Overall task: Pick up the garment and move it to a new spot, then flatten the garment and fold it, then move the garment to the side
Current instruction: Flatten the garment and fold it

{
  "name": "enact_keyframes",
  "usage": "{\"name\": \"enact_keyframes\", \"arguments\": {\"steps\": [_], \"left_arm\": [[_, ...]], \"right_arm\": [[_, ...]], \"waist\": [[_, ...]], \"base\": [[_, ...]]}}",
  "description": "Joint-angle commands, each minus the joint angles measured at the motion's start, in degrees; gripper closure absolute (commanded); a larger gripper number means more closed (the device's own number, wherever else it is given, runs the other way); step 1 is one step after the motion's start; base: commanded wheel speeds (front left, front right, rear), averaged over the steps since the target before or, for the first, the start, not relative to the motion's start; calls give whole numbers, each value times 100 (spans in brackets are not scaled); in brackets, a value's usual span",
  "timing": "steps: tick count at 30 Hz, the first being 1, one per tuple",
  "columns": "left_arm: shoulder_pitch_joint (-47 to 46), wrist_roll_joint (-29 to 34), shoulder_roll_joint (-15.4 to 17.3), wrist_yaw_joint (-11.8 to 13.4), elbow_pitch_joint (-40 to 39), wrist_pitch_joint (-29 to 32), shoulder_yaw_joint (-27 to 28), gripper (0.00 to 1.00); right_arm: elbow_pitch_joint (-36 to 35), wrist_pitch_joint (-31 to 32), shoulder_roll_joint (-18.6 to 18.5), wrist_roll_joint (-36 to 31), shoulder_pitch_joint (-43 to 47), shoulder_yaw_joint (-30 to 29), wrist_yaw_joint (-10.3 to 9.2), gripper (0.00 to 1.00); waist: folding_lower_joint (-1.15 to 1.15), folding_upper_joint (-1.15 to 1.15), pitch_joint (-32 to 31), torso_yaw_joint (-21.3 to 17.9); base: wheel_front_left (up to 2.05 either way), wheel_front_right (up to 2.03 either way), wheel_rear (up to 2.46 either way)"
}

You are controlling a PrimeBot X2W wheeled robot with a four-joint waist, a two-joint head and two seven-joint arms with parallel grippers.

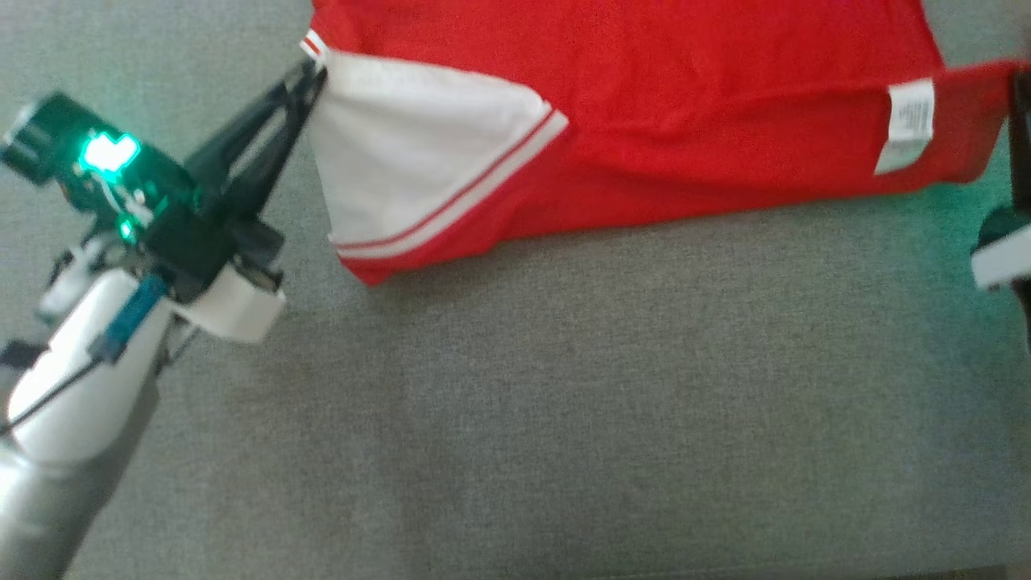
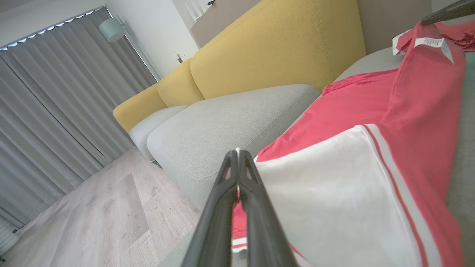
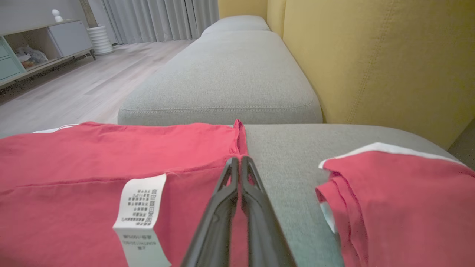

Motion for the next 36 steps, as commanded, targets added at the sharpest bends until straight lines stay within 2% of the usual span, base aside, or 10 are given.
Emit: {"name": "enact_keyframes", "arguments": {"steps": [1, 10, 11, 12, 13, 19, 22, 28, 36], "left_arm": [[-298, 50, 194, -14, -82, -12, 292, 100], [-949, 237, 37, -34, 265, -12, 295, 100], [-995, 229, -23, -19, 377, -12, 303, 23], [-998, 203, -67, 3, 433, -12, 323, 0], [-974, 168, -120, 43, 483, -12, 351, 0], [-147, -512, -632, 417, 577, -12, 830, 0], [497, -899, -969, 491, 534, -12, 1019, 0], [1437, -1397, -1530, 365, 683, -12, 1087, 0], [1736, -1507, -1713, 97, 1154, 13, 782, 0]], "right_arm": [[-91, -59, -131, -22, -132, 88, -4, 100], [608, -187, -226, 24, -969, 540, -4, 100], [800, -188, -222, 29, -1066, 610, -4, 100], [892, -221, -214, 7, -1104, 634, -4, 76], [983, -282, -196, -28, -1137, 639, -4, 0], [1441, -705, 51, -98, -1088, 641, -4, 0], [1554, -828, 138, -85, -952, 638, -4, 0], [1680, -946, 239, -19, -721, 660, -4, 0], [1742, -998, 245, 46, -691, 712, -4, 0]], "waist": [[-1, 0, 79, -16], [-1, 0, 321, 5], [-1, 0, 334, 14], [-1, 0, 334, 19], [-1, 0, 323, 21], [-1, 0, 80, 22], [-1, 0, -49, 48], [-1, 0, -199, 75], [-1, 0, -212, 31]], "base": [[0, 0, 0], [0, 0, 0], [0, 0, 0], [0, 0, 0], [0, 0, 0], [0, 0, 0], [0, 0, 0], [0, 0, 0], [0, 0, 0]]}}
